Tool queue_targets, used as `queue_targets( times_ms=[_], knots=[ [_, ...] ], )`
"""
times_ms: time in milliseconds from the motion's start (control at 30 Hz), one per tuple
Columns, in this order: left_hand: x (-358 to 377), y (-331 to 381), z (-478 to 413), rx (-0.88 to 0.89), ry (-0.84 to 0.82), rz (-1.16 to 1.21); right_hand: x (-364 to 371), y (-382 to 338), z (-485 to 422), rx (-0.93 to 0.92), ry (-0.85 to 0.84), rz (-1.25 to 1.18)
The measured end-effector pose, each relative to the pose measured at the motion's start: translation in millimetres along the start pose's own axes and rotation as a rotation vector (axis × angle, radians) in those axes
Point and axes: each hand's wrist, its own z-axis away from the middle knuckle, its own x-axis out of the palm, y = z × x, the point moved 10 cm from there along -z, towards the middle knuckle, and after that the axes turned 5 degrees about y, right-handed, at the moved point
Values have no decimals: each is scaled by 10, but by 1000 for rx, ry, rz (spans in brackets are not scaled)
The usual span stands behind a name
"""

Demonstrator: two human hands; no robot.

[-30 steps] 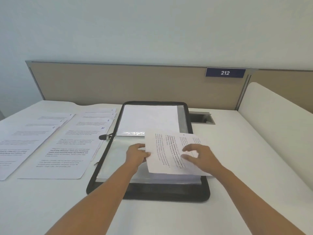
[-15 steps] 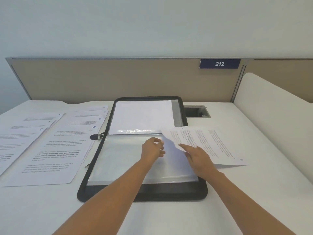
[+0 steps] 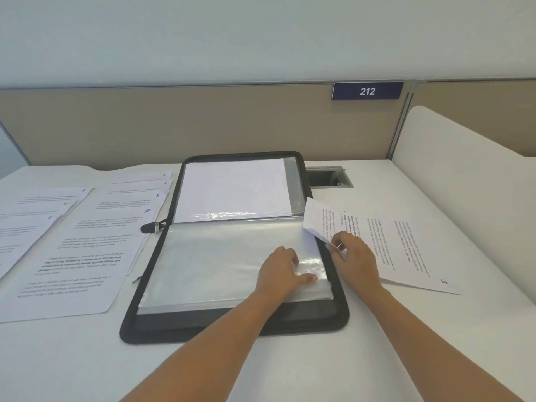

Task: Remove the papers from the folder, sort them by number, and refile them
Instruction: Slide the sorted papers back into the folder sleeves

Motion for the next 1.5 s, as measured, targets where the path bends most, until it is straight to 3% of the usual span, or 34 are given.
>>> queue_targets(
  times_ms=[233, 433, 633, 733, 967, 1267, 1500],
  knots=[
    [-57, -14, -11, -20, 59, 32, -48, -43, 44, -35, 82, -61],
    [-189, -108, 3, -113, 149, 235, -96, 64, 12, 51, 130, -136],
    [-236, -184, -16, -236, 170, 466, -56, 89, -104, 110, 26, -243],
    [-245, -124, -16, -215, 116, 538, 14, 69, -110, 88, -91, -238],
    [-115, 175, -57, 46, -131, 196, 181, -72, -66, -39, -365, -78],
    [-167, 314, -73, 242, -79, -113, 259, -97, -43, -72, -528, -115],
    [-156, 557, -22, 420, -157, -93, 389, -155, 50, -70, -744, -206]
  ],
)
